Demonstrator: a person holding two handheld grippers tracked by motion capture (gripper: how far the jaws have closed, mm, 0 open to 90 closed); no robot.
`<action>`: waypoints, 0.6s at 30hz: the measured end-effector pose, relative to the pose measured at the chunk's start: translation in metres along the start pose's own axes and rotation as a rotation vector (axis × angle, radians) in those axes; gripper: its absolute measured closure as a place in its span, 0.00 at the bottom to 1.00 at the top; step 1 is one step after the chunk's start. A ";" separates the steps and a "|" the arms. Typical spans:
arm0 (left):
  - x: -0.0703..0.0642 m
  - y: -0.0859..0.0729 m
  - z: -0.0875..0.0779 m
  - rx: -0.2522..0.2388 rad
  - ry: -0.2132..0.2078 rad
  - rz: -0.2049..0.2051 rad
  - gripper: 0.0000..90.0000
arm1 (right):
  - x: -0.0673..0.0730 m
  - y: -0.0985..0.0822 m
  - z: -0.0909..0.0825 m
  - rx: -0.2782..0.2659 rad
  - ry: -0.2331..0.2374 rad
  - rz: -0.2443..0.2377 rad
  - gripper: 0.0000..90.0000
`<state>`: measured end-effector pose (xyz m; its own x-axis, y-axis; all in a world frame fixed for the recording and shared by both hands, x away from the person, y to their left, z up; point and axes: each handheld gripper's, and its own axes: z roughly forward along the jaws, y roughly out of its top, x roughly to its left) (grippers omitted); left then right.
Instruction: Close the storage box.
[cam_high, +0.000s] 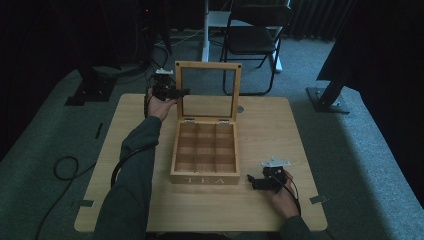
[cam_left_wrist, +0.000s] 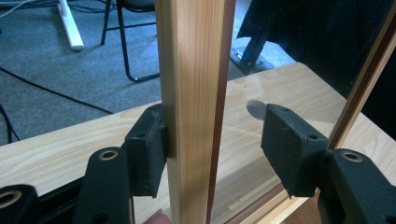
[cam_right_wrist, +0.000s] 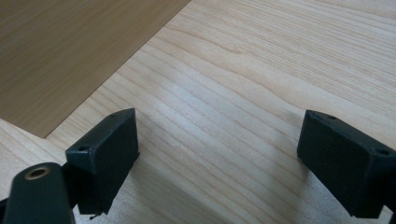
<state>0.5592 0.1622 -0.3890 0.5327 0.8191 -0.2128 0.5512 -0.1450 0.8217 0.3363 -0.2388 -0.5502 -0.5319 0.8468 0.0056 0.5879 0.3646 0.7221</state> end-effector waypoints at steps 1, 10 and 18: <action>-0.001 0.000 -0.001 0.003 0.003 0.002 0.48 | 0.000 0.000 0.000 0.000 0.000 0.000 0.14; -0.010 -0.002 -0.014 0.012 0.002 0.036 0.49 | 0.000 0.000 0.000 0.000 0.000 -0.001 0.13; -0.014 -0.016 -0.034 -0.038 -0.068 0.010 0.50 | 0.000 0.000 0.000 0.001 0.000 0.000 0.13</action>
<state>0.5207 0.1717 -0.3812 0.5814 0.7779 -0.2384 0.5210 -0.1310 0.8434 0.3363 -0.2388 -0.5502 -0.5317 0.8469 0.0051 0.5882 0.3649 0.7217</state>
